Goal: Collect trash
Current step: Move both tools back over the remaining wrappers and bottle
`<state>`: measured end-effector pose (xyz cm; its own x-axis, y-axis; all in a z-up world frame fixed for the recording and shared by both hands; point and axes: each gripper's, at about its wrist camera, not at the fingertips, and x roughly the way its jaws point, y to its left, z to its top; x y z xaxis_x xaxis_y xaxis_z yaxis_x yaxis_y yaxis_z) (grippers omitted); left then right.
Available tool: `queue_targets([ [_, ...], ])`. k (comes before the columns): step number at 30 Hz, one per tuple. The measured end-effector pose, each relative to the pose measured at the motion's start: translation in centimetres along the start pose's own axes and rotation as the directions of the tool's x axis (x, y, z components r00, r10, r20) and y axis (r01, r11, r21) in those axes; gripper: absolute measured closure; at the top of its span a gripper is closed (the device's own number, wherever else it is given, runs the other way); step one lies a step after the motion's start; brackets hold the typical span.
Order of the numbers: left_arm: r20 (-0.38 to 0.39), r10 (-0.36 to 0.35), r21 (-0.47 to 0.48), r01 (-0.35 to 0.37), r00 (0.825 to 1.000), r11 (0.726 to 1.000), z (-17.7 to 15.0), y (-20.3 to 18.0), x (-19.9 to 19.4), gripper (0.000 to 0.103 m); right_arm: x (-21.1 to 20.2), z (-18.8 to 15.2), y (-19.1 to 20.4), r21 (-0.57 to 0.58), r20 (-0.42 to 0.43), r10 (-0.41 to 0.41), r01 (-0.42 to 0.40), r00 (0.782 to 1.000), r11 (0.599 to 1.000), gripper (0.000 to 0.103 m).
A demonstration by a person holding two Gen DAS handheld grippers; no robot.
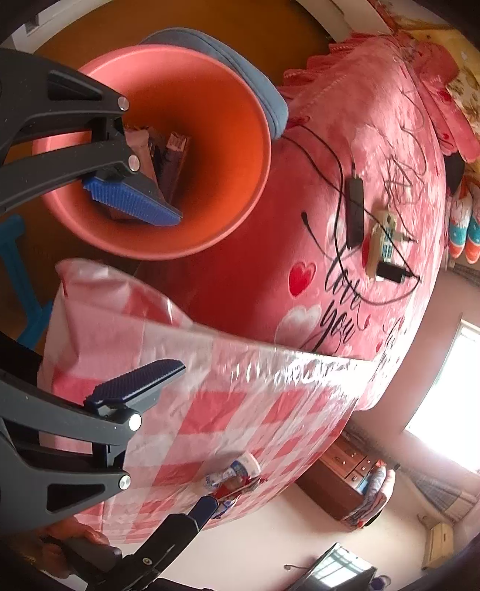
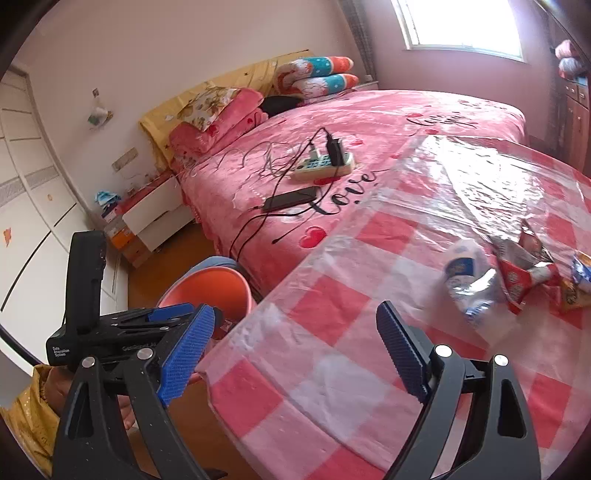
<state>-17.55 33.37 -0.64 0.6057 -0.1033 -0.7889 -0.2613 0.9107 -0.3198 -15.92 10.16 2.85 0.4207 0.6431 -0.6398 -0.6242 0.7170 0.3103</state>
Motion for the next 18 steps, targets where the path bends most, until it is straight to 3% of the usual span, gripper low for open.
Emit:
queue_targets([
  [18,-0.018,-0.030,0.113,0.032,0.999,0.993,0.6,-7.3,1.3,0.027,-4.6,-0.5,-5.9,0.100,0.095,-0.072,0.063,0.993,0.993,0.014],
])
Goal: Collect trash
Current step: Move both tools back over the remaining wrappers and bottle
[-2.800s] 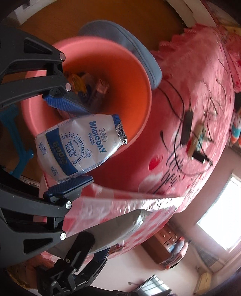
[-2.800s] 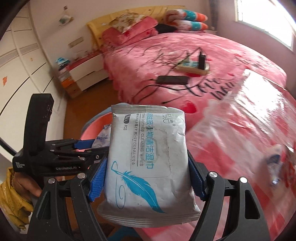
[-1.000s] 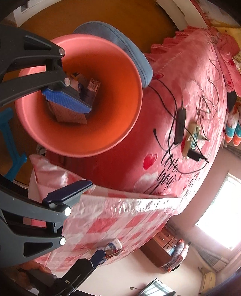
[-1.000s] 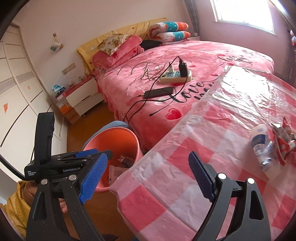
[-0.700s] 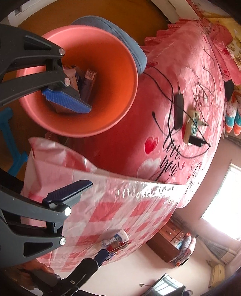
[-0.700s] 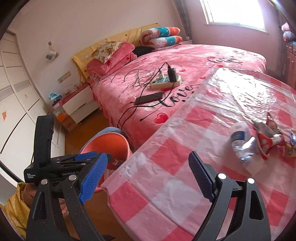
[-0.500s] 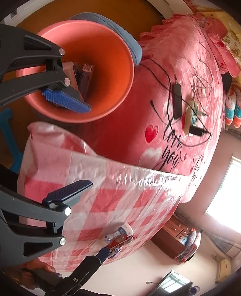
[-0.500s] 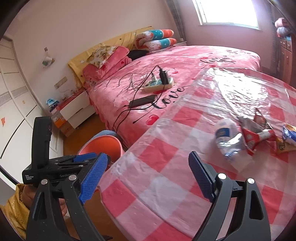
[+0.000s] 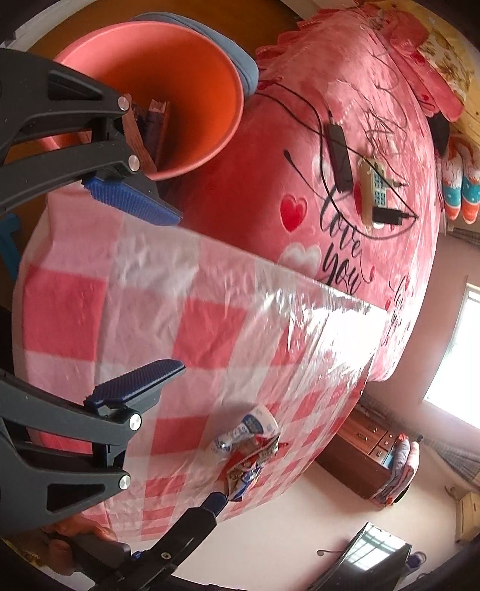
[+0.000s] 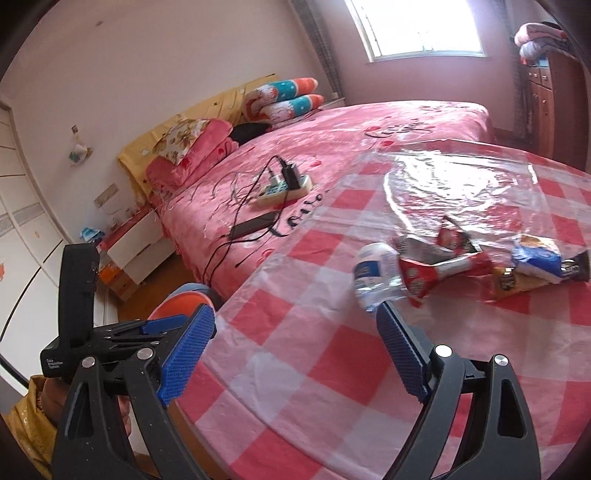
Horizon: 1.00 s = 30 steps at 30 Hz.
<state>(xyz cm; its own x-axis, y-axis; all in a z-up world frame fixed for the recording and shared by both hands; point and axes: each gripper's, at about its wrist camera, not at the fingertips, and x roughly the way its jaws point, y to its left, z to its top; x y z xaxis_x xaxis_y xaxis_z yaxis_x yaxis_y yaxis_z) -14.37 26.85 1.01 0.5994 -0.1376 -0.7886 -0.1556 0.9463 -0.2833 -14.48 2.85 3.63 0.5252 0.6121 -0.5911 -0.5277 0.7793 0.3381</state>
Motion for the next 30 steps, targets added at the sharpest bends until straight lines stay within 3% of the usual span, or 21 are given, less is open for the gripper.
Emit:
queue_targets([
  [21,-0.013,-0.066,0.117,0.067,0.998,0.991,1.3,-8.4,1.8,0.027,-2.9,0.0,-6.6,0.087,0.057,-0.107,0.101,0.993,0.991,0.014],
  [30,-0.014,-0.085,0.190,0.086,0.996,0.978,2.0,-12.3,2.5,0.027,-4.6,0.0,-9.8,0.131,0.089,-0.194,0.182,0.977,0.975,0.015],
])
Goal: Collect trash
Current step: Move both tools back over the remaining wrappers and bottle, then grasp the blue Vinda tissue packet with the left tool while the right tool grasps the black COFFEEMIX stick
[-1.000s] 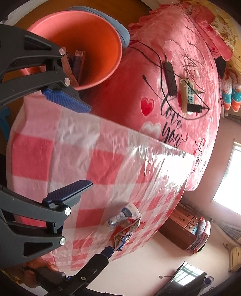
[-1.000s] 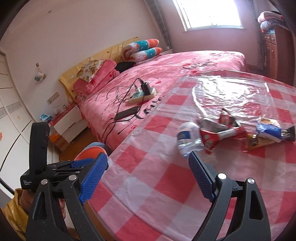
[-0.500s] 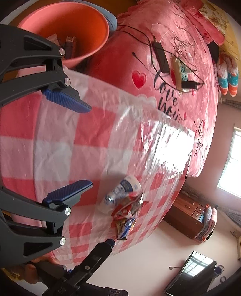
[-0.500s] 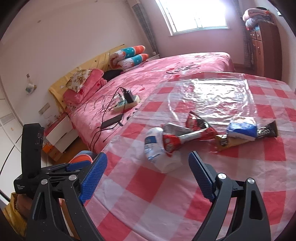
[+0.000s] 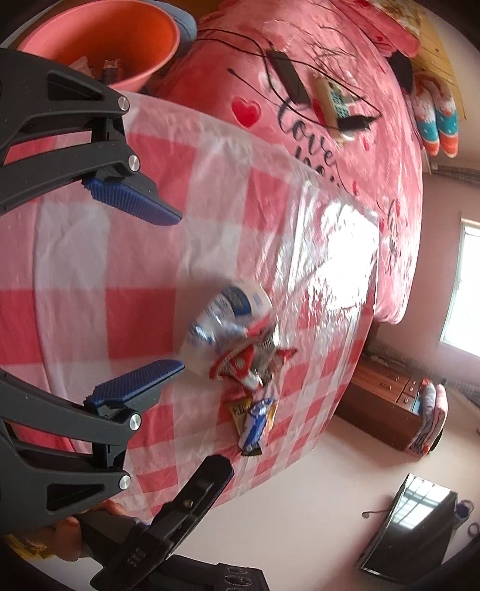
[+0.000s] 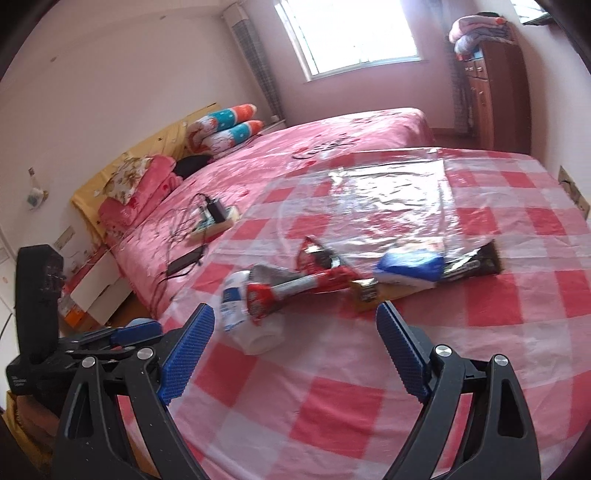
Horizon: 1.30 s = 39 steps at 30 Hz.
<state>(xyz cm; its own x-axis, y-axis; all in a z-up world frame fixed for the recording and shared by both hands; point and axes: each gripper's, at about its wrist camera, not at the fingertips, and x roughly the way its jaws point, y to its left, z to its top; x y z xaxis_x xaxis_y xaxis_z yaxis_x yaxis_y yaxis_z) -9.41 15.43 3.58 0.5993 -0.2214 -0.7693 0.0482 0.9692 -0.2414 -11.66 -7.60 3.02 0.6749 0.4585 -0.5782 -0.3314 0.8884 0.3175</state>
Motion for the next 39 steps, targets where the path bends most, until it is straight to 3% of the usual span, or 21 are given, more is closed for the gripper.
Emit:
queue_targets([
  [20,-0.003,-0.076,0.153,0.075,0.997,0.985,3.2,-9.2,3.4,0.027,-0.7,0.2,-9.1,0.142,0.016,-0.162,0.158,0.987,0.977,0.015],
  [39,-0.052,-0.098,0.256,0.108,0.994,0.961,6.0,-16.1,8.4,0.027,-3.1,0.0,-16.1,0.365,0.022,-0.189,0.168,0.982,0.916,0.015],
])
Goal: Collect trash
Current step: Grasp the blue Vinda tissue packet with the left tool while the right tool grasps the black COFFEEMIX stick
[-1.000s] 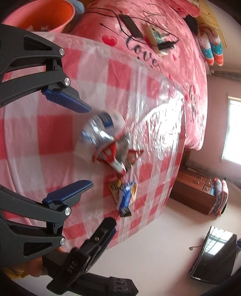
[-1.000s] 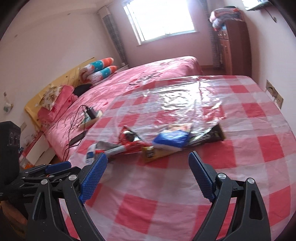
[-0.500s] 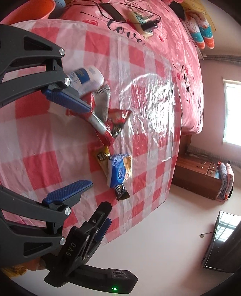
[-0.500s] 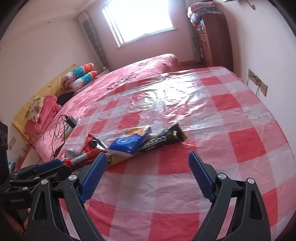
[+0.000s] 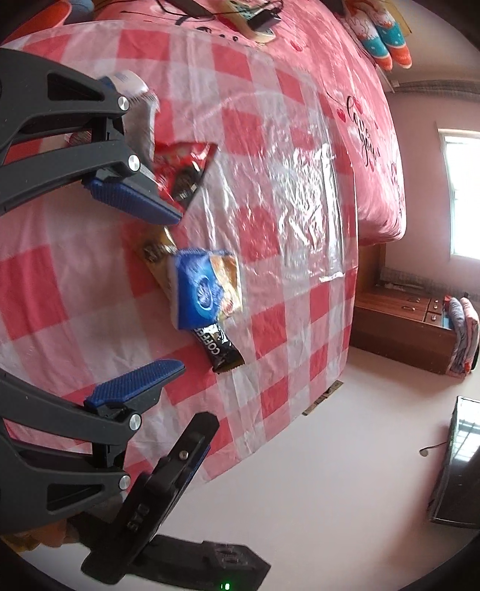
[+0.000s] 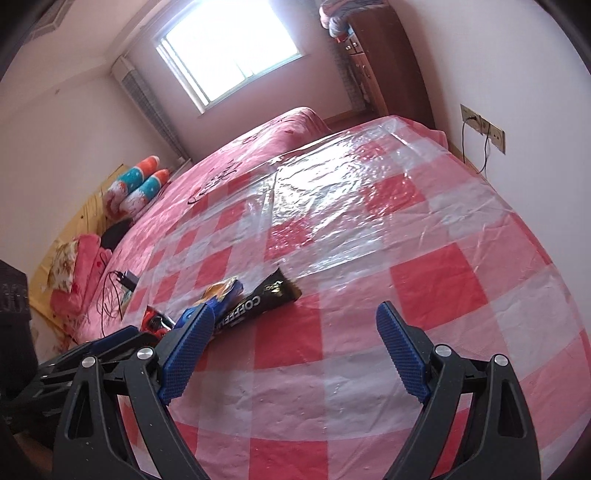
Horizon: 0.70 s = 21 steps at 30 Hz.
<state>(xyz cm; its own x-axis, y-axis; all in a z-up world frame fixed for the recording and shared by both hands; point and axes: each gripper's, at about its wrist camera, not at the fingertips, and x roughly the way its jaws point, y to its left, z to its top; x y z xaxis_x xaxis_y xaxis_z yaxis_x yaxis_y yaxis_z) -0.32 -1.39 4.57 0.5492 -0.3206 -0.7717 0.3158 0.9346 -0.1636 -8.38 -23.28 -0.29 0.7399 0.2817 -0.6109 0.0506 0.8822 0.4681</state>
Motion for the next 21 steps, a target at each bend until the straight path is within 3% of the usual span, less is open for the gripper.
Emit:
queue_targets([
  [16,-0.109,0.045,-0.009,-0.046,0.993,0.999,2.9,0.1,6.3,0.028,-0.8,1.1,-3.0,0.067,0.024,0.000,-0.001,1.000,0.998,0.015],
  [21,-0.137,0.010,-0.047,-0.017,0.990,0.999,2.7,0.1,7.2,0.040,-0.9,1.1,-3.3,0.072,0.024,0.002,-0.004,1.000,0.997,0.014],
])
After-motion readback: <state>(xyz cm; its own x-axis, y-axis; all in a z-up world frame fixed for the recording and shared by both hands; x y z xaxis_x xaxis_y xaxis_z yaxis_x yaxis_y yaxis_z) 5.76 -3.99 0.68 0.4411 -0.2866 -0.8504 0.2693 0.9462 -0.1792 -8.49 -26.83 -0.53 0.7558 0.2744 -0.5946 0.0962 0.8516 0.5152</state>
